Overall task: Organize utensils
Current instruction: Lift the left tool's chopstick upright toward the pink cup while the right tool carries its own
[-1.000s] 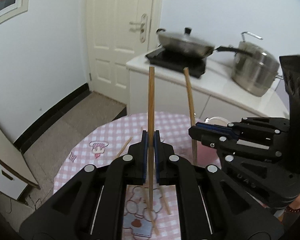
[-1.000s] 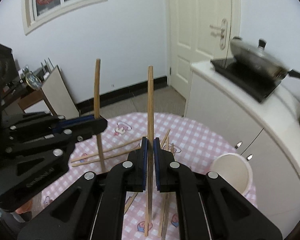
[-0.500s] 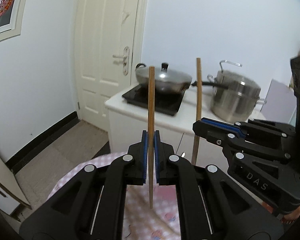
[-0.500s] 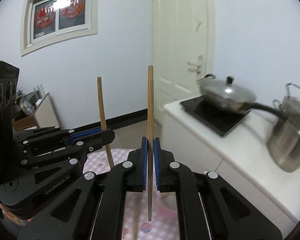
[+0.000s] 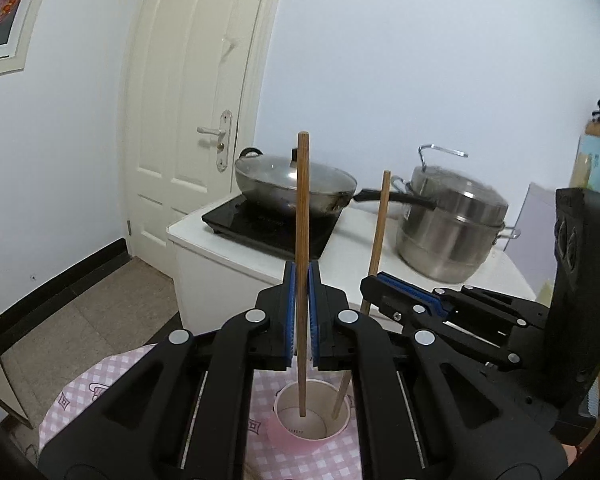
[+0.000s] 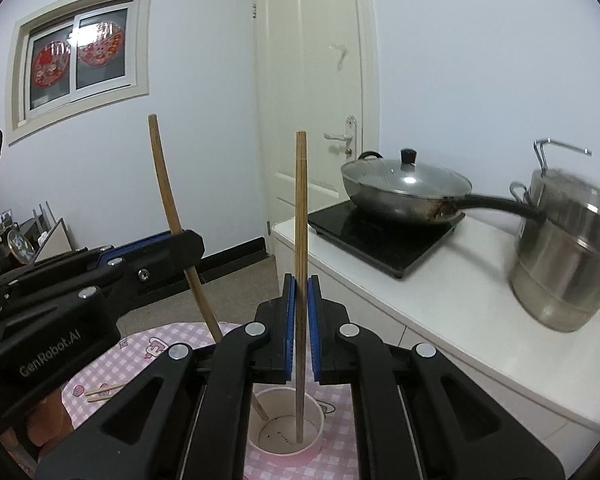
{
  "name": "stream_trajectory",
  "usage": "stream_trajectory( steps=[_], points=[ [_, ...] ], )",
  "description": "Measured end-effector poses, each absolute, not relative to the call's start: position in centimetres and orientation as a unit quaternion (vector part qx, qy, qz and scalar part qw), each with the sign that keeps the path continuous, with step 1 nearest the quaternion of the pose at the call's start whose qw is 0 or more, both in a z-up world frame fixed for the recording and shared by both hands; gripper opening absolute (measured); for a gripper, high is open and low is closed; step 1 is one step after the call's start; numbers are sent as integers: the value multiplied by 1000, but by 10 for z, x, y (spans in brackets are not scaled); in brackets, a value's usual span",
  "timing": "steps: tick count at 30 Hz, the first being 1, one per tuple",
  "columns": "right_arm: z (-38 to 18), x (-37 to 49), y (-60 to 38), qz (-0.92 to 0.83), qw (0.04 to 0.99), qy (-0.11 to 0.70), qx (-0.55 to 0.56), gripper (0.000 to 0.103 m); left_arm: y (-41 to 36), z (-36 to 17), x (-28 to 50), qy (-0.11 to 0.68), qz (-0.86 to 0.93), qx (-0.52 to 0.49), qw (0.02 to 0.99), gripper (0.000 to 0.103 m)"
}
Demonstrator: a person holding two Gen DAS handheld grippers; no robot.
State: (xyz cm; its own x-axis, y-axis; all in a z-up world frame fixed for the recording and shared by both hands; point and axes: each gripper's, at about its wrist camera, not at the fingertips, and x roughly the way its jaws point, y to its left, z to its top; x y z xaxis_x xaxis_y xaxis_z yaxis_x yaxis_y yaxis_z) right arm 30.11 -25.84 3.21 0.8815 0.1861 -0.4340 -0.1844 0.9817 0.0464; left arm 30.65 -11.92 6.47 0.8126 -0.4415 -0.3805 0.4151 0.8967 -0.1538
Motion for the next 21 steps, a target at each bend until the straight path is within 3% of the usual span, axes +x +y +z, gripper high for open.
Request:
stream_trajectory(
  steps=[13, 21],
  points=[
    [-9, 300, -270, 101, 959, 261, 28, 5, -136, -6, 326, 272, -219, 10, 937, 6],
    [-19, 299, -269, 100, 956, 275, 34, 5, -136, -20, 327, 286, -215, 21, 933, 6]
  ],
)
